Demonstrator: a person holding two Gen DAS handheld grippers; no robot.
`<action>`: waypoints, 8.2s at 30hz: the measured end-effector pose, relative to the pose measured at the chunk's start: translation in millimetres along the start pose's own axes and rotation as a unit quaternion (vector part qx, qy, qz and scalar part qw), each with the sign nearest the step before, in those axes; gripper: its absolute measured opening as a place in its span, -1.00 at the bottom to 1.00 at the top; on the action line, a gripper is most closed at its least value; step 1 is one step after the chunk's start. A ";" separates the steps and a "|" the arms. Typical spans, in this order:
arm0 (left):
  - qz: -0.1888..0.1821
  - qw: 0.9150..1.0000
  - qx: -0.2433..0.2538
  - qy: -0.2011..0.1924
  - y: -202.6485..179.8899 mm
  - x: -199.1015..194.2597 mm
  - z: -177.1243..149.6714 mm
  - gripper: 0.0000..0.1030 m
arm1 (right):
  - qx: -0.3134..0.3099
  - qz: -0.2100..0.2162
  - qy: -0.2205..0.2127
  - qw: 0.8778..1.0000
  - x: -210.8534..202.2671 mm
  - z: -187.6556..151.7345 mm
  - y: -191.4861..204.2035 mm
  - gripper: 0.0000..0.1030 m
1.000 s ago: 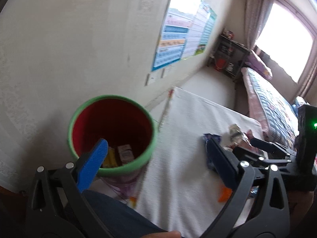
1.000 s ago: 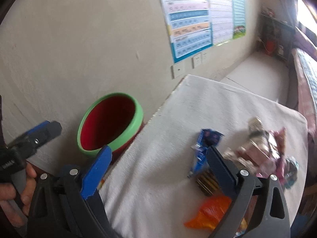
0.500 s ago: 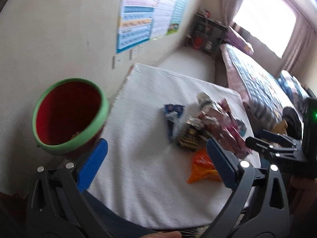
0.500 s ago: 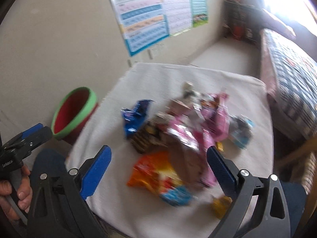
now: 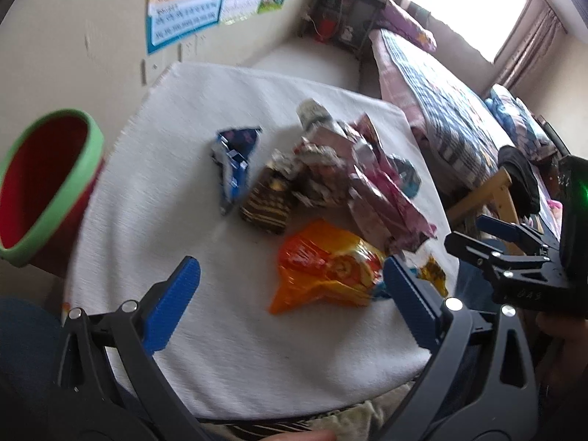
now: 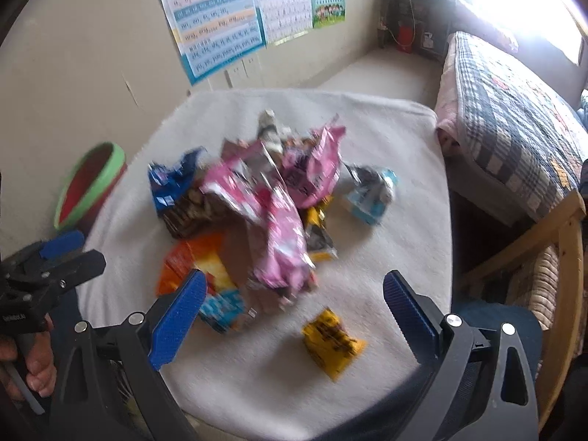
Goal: Collect trash
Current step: 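Grasp the orange chip bag with left tool while right tool grasps the yellow candy wrapper, then carry the orange bag and yellow wrapper over the red bucket with both tools, then open both tools to drop the bag and wrapper into the bucket, then move both tools back toward the remaining wrappers on the table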
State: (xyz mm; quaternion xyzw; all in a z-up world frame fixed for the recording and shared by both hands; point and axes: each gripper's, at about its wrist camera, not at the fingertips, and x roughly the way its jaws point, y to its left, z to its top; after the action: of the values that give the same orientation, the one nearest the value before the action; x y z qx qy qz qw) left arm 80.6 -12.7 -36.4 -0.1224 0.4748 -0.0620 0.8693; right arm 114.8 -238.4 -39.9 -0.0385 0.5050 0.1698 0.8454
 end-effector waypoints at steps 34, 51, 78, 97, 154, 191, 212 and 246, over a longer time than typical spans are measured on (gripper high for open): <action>-0.072 0.991 0.009 0.108 -11.6 78.6 -8.7 0.29 | -0.032 0.019 0.173 0.984 72.6 -32.7 -16.0 -0.47; -0.091 0.994 0.027 0.063 -24.5 36.4 -0.4 -0.61 | -0.027 0.042 0.139 0.989 45.3 -22.2 -6.5 -0.75; -0.014 0.999 0.049 0.001 -18.2 -28.3 4.7 -0.71 | -0.030 0.074 0.058 0.995 -8.5 13.5 12.8 -0.75; 0.023 0.999 0.022 -0.034 20.2 -55.8 25.3 -0.71 | -0.079 0.108 0.023 0.991 -25.1 49.0 69.3 -0.75; 0.164 0.972 -0.157 -0.066 289.2 -114.5 43.5 -0.70 | -0.259 0.217 0.028 0.941 98.5 176.3 396.3 -0.75; 0.190 0.966 -0.133 -0.117 250.4 -132.9 50.3 0.89 | -0.172 0.172 -0.027 0.969 66.1 188.4 328.5 0.80; 0.136 0.985 -0.055 -0.093 146.3 -90.0 67.4 0.89 | -0.099 0.108 -0.044 0.988 23.8 140.9 168.0 0.82; 0.070 0.998 0.004 -0.001 47.3 25.0 60.8 0.89 | 0.061 0.006 0.012 0.998 49.8 72.8 -58.3 0.81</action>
State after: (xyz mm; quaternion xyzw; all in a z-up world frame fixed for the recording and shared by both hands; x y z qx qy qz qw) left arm 144.8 36.6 -38.0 -0.0853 0.4814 -0.0026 0.8723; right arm 216.5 -263.6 -53.8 0.0139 0.5249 0.1434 0.8389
